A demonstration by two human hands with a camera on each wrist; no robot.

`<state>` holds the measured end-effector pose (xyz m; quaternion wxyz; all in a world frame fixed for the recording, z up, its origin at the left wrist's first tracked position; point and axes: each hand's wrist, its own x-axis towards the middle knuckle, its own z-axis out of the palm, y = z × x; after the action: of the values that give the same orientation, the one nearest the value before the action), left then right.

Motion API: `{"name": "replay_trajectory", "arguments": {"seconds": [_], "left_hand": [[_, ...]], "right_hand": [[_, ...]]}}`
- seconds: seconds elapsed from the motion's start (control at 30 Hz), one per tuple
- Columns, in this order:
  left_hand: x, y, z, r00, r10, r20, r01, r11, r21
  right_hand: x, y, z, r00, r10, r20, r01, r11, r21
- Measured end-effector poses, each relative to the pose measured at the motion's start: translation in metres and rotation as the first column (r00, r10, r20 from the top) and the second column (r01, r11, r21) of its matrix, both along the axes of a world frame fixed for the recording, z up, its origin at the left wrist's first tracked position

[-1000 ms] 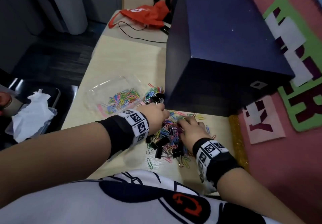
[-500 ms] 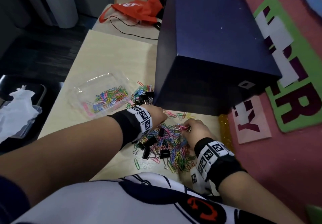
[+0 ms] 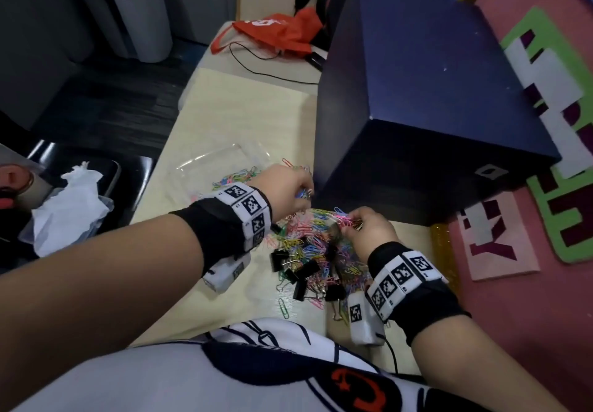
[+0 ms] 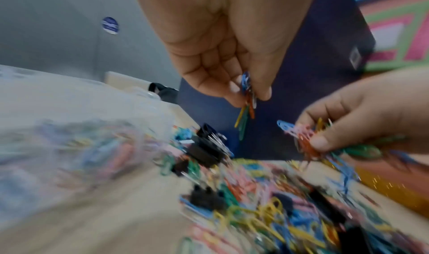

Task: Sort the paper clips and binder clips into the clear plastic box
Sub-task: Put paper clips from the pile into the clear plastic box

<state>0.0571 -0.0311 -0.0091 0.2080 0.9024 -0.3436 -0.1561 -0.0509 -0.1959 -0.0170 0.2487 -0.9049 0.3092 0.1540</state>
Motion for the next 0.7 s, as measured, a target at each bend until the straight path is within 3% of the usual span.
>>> {"name": "replay_trajectory", "arguments": {"seconds": [0.1,0.23,0.4,0.53,0.63,0.7], "left_hand": [[0.018,0.030,0.009,0.993,0.117,-0.010,-0.118,0.990,-0.083],[0.044,0.075,0.008,0.971,0.240,0.017,-0.239,0.969,-0.055],[0.057,0.106,-0.004,0.973,0.231,-0.018,-0.230,0.971,0.058],[0.059,0.111,-0.007,0.980,0.171,-0.099,-0.165,0.984,0.063],[0.062,0.113,-0.007,0.978,0.177,-0.108,-0.172,0.984,0.048],[0.064,0.115,-0.008,0.976,0.192,-0.099,-0.188,0.981,0.044]], "right_hand": [[0.009,0.012,0.006,0.999,0.046,0.012,-0.046,0.999,0.008],[0.029,0.041,0.015,0.996,0.054,0.077,-0.063,0.991,0.121],[0.068,0.087,0.018,0.988,0.035,0.148,-0.075,0.958,0.277],[0.100,0.118,0.023,0.994,0.076,0.077,-0.095,0.953,0.289],[0.118,0.128,0.023,0.999,-0.007,-0.053,0.025,0.937,0.349],[0.126,0.131,0.021,0.984,-0.172,-0.048,0.172,0.839,0.516]]}}
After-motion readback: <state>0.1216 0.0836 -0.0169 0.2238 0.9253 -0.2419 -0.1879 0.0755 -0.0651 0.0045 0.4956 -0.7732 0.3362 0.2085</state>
